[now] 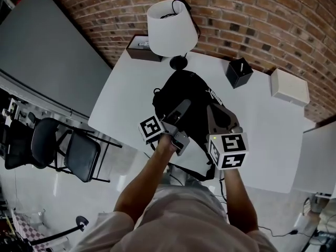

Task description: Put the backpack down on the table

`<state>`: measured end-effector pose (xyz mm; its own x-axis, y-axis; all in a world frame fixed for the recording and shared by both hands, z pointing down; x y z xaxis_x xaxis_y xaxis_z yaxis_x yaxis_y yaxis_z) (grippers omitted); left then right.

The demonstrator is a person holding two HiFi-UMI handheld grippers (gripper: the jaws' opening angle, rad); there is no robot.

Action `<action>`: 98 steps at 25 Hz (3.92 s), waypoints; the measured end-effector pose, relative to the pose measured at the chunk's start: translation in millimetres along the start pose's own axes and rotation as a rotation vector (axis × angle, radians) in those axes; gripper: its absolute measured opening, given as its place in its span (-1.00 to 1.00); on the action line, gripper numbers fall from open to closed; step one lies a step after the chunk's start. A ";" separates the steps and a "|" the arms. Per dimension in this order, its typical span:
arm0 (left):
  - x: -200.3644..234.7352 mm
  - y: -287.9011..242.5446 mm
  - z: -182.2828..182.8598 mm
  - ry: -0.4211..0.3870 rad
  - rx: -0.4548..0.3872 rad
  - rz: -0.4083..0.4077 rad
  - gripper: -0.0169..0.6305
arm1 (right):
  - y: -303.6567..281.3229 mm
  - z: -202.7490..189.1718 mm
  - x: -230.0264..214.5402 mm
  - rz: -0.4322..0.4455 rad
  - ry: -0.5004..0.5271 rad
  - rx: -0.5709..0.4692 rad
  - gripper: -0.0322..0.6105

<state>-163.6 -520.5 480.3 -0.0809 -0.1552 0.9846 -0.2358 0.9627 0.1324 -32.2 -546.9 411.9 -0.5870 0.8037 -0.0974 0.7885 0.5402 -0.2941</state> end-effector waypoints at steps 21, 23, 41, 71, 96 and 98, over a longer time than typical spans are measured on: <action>53.4 31.0 42.6 0.097 0.143 0.047 -0.57 | -38.4 -27.5 50.3 -0.172 -0.072 0.065 -0.89; 58.9 32.1 45.3 0.110 0.159 0.050 -0.57 | -41.3 -30.6 53.8 -0.189 -0.075 0.074 -0.89; 93.1 48.8 68.3 0.172 0.284 0.049 -0.51 | -72.1 -50.1 98.3 -0.280 -0.086 0.129 -0.89; 117.3 98.6 87.5 0.199 0.370 0.080 -0.14 | -94.9 -65.8 150.5 -0.285 -0.087 0.218 -0.89; 49.0 175.1 65.8 -0.242 0.263 0.266 -0.20 | -26.4 -62.7 178.4 -0.075 -0.064 0.121 -0.89; 36.1 175.9 61.4 -0.304 0.256 0.266 -0.21 | -21.1 -61.4 180.4 -0.058 -0.059 0.113 -0.89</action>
<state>-267.5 -370.4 532.1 -0.4415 -0.0050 0.8972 -0.3960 0.8984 -0.1898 -143.5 -398.0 458.9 -0.6434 0.7541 -0.1314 0.7290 0.5513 -0.4057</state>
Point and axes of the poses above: the fingertips, and each gripper's own axes: y backward along the fingers, x to its left, z out of its top, the point moved 5 cm from there along y, backward along the fingers
